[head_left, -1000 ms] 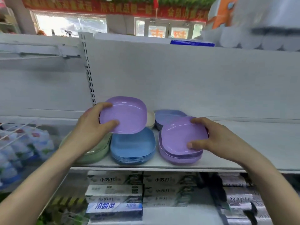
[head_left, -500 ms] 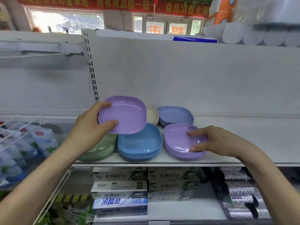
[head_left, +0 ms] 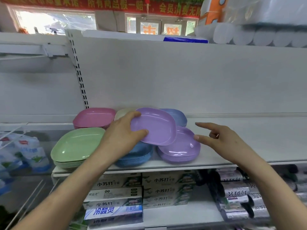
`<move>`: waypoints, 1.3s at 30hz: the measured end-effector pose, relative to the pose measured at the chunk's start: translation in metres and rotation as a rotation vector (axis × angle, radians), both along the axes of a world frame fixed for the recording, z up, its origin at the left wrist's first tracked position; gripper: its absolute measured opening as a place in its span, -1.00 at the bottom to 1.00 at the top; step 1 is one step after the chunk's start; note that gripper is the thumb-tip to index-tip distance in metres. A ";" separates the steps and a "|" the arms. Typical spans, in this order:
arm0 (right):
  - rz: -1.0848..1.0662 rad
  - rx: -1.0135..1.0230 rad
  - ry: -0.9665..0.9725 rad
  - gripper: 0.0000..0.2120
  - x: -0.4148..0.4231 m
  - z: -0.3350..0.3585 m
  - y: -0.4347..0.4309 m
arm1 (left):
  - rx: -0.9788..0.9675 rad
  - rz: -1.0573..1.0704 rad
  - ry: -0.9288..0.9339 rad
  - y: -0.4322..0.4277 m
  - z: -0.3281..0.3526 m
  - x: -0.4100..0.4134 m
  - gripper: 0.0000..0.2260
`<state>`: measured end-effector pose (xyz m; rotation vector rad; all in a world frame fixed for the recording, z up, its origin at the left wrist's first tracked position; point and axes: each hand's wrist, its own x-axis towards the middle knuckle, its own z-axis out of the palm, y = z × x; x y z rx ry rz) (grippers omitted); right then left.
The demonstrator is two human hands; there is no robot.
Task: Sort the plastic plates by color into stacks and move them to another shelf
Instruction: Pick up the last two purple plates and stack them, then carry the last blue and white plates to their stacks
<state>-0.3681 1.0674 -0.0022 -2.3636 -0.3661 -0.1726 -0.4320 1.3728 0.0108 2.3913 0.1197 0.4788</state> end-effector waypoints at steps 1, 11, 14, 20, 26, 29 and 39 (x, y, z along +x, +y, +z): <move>-0.001 0.000 -0.020 -0.57 0.001 -0.001 -0.005 | 0.007 -0.001 0.014 -0.010 0.000 0.003 -0.46; 0.058 0.012 -0.117 -0.72 0.035 0.001 -0.059 | 0.253 0.106 0.192 -0.083 -0.012 0.015 -0.35; 0.089 0.030 -0.113 -0.74 0.043 -0.002 -0.067 | 0.367 0.161 0.240 -0.090 -0.008 0.012 -0.47; 0.131 0.069 -0.101 -0.76 0.053 -0.007 -0.068 | 0.445 0.149 0.361 -0.094 -0.005 0.012 -0.42; 0.180 0.064 -0.108 -0.76 0.059 -0.006 -0.076 | 0.443 0.159 0.359 -0.096 0.002 0.014 -0.45; 0.189 0.066 -0.115 -0.75 0.061 -0.002 -0.092 | 0.412 0.186 0.213 -0.109 0.002 0.021 -0.50; 0.081 0.051 -0.149 -0.86 0.053 0.002 -0.221 | 0.143 -0.066 -0.179 -0.267 -0.015 0.076 -0.78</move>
